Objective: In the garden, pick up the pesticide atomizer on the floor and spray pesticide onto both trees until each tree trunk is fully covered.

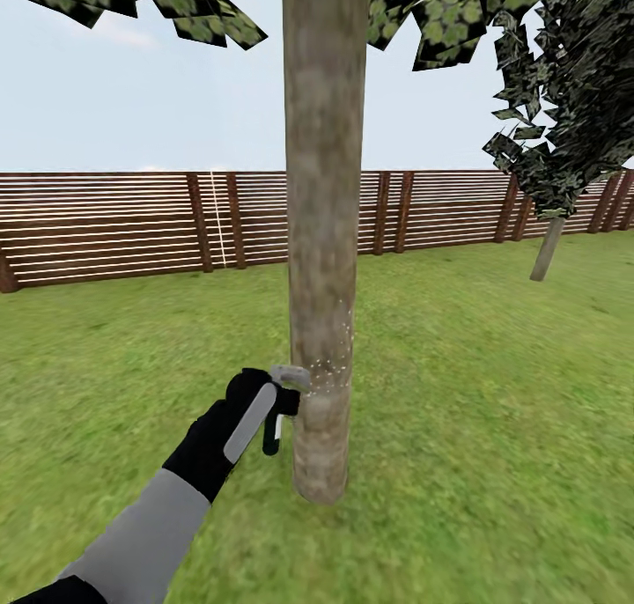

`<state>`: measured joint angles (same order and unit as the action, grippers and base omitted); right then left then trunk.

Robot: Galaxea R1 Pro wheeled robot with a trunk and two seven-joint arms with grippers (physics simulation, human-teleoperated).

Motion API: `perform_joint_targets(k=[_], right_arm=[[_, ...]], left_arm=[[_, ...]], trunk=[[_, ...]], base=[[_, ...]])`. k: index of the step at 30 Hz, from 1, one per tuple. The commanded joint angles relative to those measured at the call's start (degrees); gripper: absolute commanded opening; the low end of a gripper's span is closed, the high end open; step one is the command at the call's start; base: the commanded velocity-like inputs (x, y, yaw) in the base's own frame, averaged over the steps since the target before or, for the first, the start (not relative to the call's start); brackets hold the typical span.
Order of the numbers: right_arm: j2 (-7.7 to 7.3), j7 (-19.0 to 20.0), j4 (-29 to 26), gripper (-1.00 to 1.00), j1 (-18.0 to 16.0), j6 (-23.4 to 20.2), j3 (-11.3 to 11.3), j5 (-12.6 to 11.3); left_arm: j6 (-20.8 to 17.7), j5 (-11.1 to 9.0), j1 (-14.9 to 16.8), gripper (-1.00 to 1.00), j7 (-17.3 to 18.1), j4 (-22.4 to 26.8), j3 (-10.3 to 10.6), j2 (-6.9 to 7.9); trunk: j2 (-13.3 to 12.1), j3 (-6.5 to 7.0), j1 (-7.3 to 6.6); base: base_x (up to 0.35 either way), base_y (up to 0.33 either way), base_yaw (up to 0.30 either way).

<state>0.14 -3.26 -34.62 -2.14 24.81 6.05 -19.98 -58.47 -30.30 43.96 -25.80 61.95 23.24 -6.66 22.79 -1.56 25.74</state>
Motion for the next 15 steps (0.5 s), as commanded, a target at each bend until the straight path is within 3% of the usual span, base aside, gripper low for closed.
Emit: perform_joint_targets(k=[1,7,10,15], right_arm=[[-0.05,-0.3,0.0,-1.00,-0.1,0.2,0.4,-0.4],[-0.05,-0.3,0.4,-1.00,-0.1,0.2,0.4,-0.5],[-0.03,-0.3,0.8,-1.00,-0.1,0.2,0.4,-0.5],[0.51,-0.3,1.4,-1.00,-0.1,0.2,0.6,-0.4]], left_arm=[[-1.5,-0.9,2.7,-1.00,-2.3,1.3,0.0,-0.14],[-1.5,-1.2,11.6,-1.00,-4.1,1.4,0.0,-0.79],[-1.5,-2.6,14.4,-1.00,-4.2,1.5,0.0,-0.87],[-1.5,-9.2,21.9,-1.00,-5.6,1.3,0.1,-1.01]], trunk=[[0.1,-0.14,0.04],[0.1,-0.14,0.04],[0.1,-0.14,0.04],[0.1,-0.14,0.04]], base=[[0.000,0.000,0.000],[0.000,0.000,0.000],[0.000,0.000,0.000],[0.000,0.000,0.000]])
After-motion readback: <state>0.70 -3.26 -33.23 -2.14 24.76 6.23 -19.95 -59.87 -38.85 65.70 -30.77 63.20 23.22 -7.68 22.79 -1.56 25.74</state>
